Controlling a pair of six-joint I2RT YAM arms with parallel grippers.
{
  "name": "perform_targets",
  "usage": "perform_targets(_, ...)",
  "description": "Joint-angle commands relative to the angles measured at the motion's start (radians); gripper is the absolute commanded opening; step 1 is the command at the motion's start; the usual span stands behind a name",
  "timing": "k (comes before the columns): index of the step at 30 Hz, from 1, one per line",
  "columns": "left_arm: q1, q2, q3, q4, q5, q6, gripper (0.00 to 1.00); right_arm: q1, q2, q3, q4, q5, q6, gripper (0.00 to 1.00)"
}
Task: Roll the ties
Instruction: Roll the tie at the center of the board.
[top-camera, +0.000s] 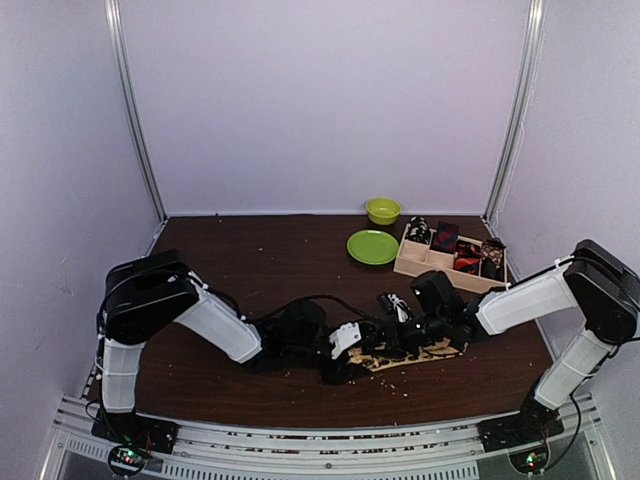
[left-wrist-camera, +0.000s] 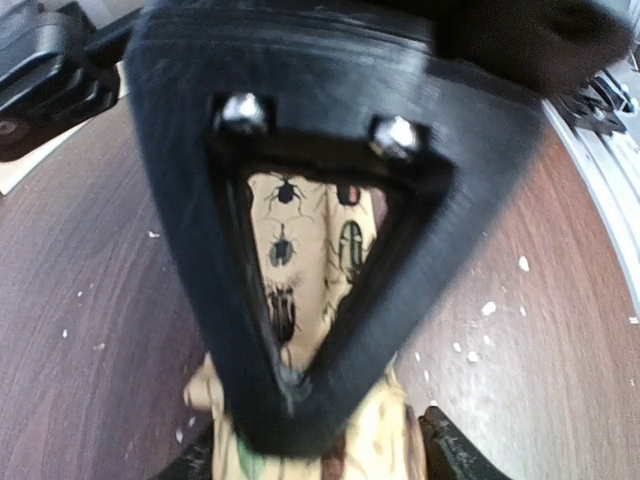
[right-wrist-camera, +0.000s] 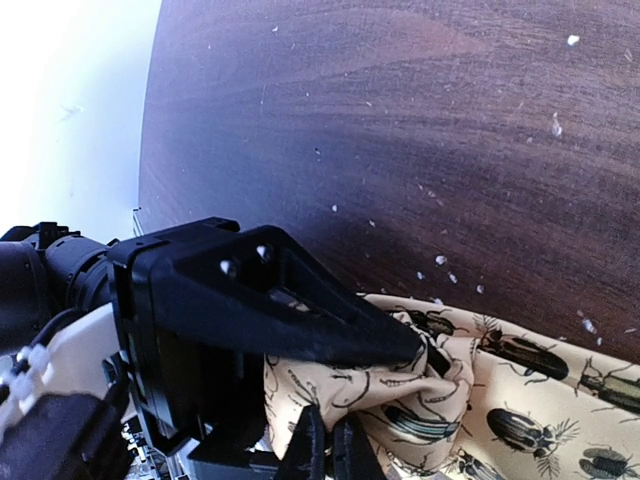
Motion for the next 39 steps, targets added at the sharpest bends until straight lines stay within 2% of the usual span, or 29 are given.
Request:
perform_targets(1, 0.015, -0.044, -0.073, 0.028, -0.002, -0.014, 0.64, -0.026, 0.029, -0.073, -0.089, 0.059, -0.030, 0.00)
perform_targets(10, 0.015, -0.034, -0.078, 0.161, 0.010, -0.047, 0.78, -0.101, -0.009, -0.124, -0.118, 0.062, -0.087, 0.00)
perform_targets(25, 0.005, 0.140, 0.072, 0.309, 0.017, -0.250, 0.75, -0.131, -0.046, -0.175, -0.122, 0.076, -0.117, 0.00)
perform_targets(31, -0.004, 0.154, 0.103, 0.294, 0.012, -0.201, 0.75, -0.130, -0.034, -0.167, -0.113, 0.075, -0.111, 0.00)
perform_targets(39, -0.004, 0.156, 0.174, 0.175, 0.027, -0.068, 0.75, -0.128, -0.005, -0.150, -0.104, 0.061, -0.113, 0.00)
